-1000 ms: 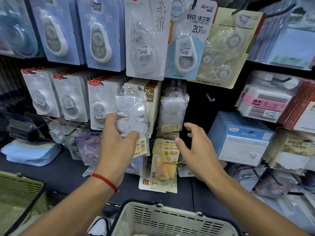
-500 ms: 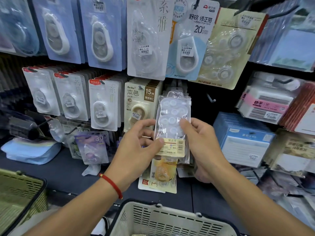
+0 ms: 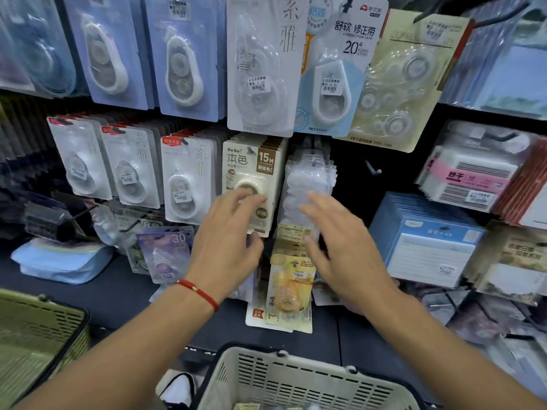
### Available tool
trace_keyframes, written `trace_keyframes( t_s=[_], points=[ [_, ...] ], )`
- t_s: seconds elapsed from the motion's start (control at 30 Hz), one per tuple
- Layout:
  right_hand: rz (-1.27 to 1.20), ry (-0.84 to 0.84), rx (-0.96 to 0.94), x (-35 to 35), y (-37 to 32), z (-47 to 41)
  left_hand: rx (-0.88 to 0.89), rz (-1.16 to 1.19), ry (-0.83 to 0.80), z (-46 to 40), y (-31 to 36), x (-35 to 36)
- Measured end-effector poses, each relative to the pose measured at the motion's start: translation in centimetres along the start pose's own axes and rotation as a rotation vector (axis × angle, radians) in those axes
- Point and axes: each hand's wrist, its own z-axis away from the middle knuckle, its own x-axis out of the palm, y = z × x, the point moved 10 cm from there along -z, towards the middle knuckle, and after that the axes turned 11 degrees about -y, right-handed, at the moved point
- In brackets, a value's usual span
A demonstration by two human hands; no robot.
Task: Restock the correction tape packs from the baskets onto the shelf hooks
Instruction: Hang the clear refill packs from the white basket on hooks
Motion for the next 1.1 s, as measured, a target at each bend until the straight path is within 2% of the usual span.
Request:
trace_keyframes(
  t_s=[0.07, 0.13, 0.27, 0.53, 0.6, 0.7, 0.77, 0.83, 0.93, 1.0, 1.03, 1.1],
  points=[
    [0.177, -0.142, -0.058, 2.9, -0.3, -1.4, 0.028, -0.126, -0.05, -0.8, -0.1, 0.6],
    [0.277, -0.271, 0.036, 5.5, 1.4, -3.3, 0.011, -0.182, -0.111, -1.3, -0.7, 1.6],
    [0.336, -0.357, 0.116, 7.7, 4.7, -6.9, 0.005, -0.135, -0.112, -1.3, -1.6, 2.4],
    [0.323, -0.357, 0.137, 8.6, 6.8, -7.8, 0.062, -0.119, -0.133, -0.9, -1.9, 3.0],
    [0.261, -0.347, 0.158, 8.4, 6.4, -6.5, 0.065, -0.155, -0.131, -0.3, -1.9, 2.9],
    [0.063, -0.217, 0.186, 6.7, 6.5, -2.6, 0.103, -0.202, -0.157, 1.9, -2.1, 3.7],
    [-0.066, -0.175, 0.21, 6.1, 6.9, 0.6, 0.116, -0.256, -0.333, 4.6, -3.4, 6.9],
    [-0.236, -0.254, 0.265, 7.3, 7.3, 3.7, 0.096, -0.298, -0.631, 8.5, -5.4, 11.5],
    [-0.485, -0.6, 0.313, 14.0, 5.2, 9.3, 0.06, -0.392, -1.034, 16.1, -8.6, 17.8],
    [-0.508, -0.884, 0.31, 20.2, 2.3, 14.6, 0.032, -0.432, -1.238, 20.8, -10.3, 21.1],
    [-0.487, -1.007, 0.306, 23.2, 0.6, 17.5, 0.023, -0.442, -1.29, 22.5, -10.8, 22.2],
    [-0.435, -1.191, 0.345, 28.9, -2.7, 22.9, -0.014, -0.439, -1.285, 23.9, -11.3, 23.3]
  ],
)
